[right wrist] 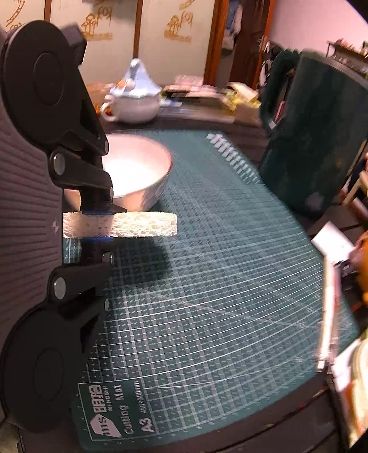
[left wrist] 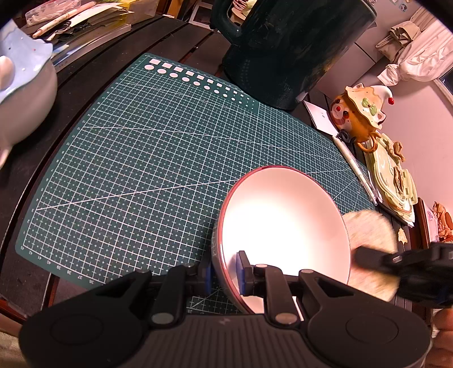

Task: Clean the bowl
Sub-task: 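Scrub the bowl's outer wall with the sponge while the left tool holds the bowl tilted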

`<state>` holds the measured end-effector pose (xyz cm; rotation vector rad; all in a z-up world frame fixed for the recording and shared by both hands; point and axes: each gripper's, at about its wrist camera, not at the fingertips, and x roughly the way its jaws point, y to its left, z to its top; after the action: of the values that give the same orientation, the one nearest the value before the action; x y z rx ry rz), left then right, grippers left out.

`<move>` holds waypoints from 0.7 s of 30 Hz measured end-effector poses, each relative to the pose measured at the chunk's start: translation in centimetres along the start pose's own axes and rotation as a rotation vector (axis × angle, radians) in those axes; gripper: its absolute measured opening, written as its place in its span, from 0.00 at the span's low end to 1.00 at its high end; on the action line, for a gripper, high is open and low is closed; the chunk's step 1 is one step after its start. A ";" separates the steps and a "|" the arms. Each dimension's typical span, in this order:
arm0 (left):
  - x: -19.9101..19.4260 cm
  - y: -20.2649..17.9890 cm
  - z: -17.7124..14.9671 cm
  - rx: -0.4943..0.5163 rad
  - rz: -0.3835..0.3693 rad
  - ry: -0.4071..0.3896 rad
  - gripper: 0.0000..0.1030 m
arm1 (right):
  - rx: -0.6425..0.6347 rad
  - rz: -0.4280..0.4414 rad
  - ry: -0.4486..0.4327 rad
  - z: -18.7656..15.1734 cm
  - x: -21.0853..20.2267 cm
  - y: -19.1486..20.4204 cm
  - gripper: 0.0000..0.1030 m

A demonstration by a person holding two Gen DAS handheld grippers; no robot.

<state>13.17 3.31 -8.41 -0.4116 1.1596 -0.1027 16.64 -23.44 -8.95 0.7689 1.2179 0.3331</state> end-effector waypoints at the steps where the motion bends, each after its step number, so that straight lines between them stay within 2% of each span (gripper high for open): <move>1: 0.0 0.0 0.0 0.000 0.000 0.000 0.15 | -0.004 0.007 -0.010 0.0 -0.4 0.1 0.12; 5: 0.0 0.0 0.0 0.002 0.001 0.001 0.15 | -0.007 0.010 -0.024 0.0 -0.7 0.3 0.12; 12: 0.0 0.0 0.0 0.001 0.000 0.002 0.15 | 0.028 -0.025 0.049 -0.2 1.5 -0.8 0.12; 19: 0.0 -0.1 0.1 0.002 0.001 0.003 0.15 | -0.013 0.023 -0.032 0.0 -1.3 0.4 0.12; 21: 0.0 -0.1 0.1 0.001 0.001 0.003 0.15 | -0.013 0.004 -0.023 -0.1 -0.7 0.3 0.12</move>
<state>13.31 3.24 -8.35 -0.4103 1.1627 -0.1034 16.35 -23.64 -8.27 0.7622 1.1915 0.3337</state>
